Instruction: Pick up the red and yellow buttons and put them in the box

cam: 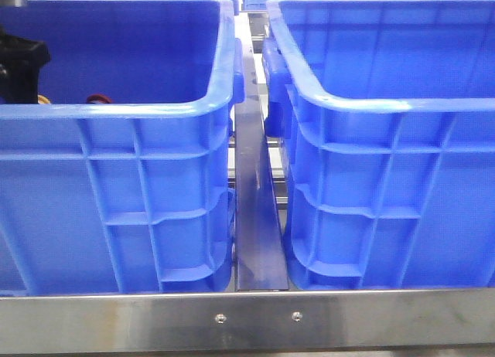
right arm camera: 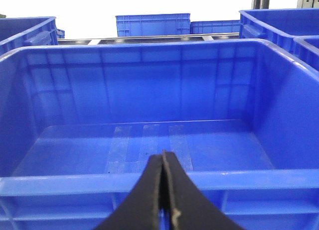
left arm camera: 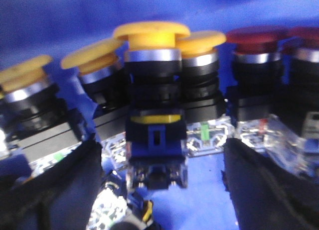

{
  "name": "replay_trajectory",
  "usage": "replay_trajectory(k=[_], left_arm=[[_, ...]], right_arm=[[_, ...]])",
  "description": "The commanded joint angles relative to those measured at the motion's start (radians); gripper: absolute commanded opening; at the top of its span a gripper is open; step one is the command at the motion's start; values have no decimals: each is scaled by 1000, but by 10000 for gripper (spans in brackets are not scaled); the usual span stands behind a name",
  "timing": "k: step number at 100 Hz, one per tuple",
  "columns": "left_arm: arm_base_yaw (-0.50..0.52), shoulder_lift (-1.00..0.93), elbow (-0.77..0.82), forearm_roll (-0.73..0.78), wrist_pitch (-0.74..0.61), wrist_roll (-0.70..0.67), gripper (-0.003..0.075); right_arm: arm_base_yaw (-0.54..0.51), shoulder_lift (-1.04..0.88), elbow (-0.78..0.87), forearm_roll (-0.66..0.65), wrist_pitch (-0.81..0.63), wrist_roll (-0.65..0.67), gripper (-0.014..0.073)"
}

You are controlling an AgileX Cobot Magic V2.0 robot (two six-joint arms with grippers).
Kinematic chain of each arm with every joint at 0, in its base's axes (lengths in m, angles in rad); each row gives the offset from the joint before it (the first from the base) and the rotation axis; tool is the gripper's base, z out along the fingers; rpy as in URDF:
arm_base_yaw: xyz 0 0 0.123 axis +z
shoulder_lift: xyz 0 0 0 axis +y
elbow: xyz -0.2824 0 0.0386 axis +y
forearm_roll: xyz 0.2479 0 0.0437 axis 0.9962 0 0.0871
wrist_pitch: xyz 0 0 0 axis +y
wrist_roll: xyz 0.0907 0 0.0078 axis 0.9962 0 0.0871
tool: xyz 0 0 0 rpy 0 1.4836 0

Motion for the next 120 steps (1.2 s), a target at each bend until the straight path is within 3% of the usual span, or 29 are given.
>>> replay_trajectory(k=[1,11,26,37,76,99,120], left_arm=[[-4,-37,-34,-2,-25,-2,476],[-4,-34,-34,0,-33,-2,407],[-4,-34,-34,0,-61,-2,213],[-4,-34,-34,3,-84,-2,132],[-4,-185,-9,-36,-113,0,126],[-20,-357,107,-277,-144,203,126],[-157,-441,142,-339,-147,306,126]], right_arm=[[0,-17,6,-11,-80,-3,-103],[0,-17,6,-11,-80,-3,-103],[0,-17,6,-11,-80,-3,-103],[0,-17,6,-11,-80,-3,-103],[0,-17,6,-11,-80,-3,-103],[0,-17,6,-11,-80,-3,-103],[0,-17,6,-11,-80,-3,-103]])
